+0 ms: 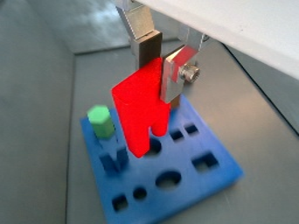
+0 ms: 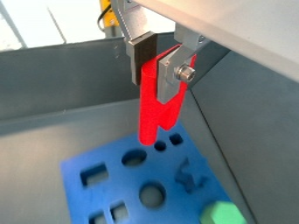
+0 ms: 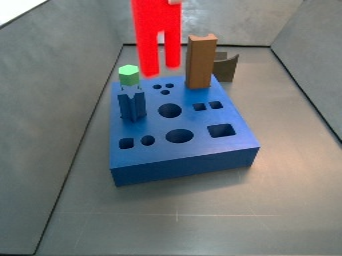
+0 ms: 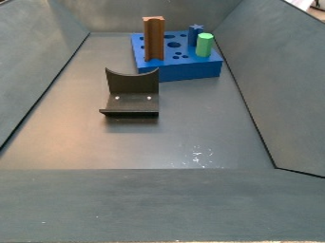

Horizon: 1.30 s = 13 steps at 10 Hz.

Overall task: Pick up the square-circle object. Move up. Place the square-circle object on the fixture. Regrasp the square-circle object. Move to above the board. Insert the square-circle object.
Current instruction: Insert the square-circle object.

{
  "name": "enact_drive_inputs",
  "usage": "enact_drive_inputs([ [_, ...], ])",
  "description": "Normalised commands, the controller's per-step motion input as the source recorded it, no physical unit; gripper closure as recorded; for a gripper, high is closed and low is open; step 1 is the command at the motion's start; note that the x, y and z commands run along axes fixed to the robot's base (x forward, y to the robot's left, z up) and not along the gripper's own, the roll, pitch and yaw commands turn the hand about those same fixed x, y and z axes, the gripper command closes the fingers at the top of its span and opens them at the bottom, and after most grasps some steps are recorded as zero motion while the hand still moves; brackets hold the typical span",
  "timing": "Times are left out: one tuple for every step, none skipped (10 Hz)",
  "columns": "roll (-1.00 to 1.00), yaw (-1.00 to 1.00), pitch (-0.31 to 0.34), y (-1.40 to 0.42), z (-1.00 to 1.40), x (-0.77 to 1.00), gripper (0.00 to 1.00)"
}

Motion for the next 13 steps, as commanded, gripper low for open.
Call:
enact_drive_inputs([
  [-0.11, -0.4, -0.13, -0.63, -0.41, -0.03, 1.0],
  [-0.11, -0.39, -0.15, -0.62, -0.43, 0.0, 1.0],
  [0.0, 0.0, -0.056, -0.09, -0.05, 0.0, 1.0],
  [0.0, 0.0, 0.004, 0.0, 0.0, 0.0, 1.0],
  [-0.01, -0.13, 0.0, 0.07, -0.1, 0.0, 1.0],
  [-0.05, -0.73, -0.006, 0.18, -0.14, 0.0, 1.0],
  [-0.05, -0.8, -0.007, 0.1, -0.15, 0.0, 1.0],
  [-0.07, -0.6, -0.009, 0.07, -0.12, -0.04, 1.0],
  [0.0, 0.0, 0.0, 0.0, -0.05, 0.0, 1.0],
  [0.0, -0.08, 0.0, 0.0, -0.33, 0.0, 1.0],
  [-0.03, 0.21, -0.04, 0.01, -0.55, -0.18, 1.0],
  [-0.07, 0.55, -0.114, 0.0, -0.52, -0.27, 1.0],
  [-0.05, 0.6, -0.116, -0.03, -0.49, -0.13, 1.0],
])
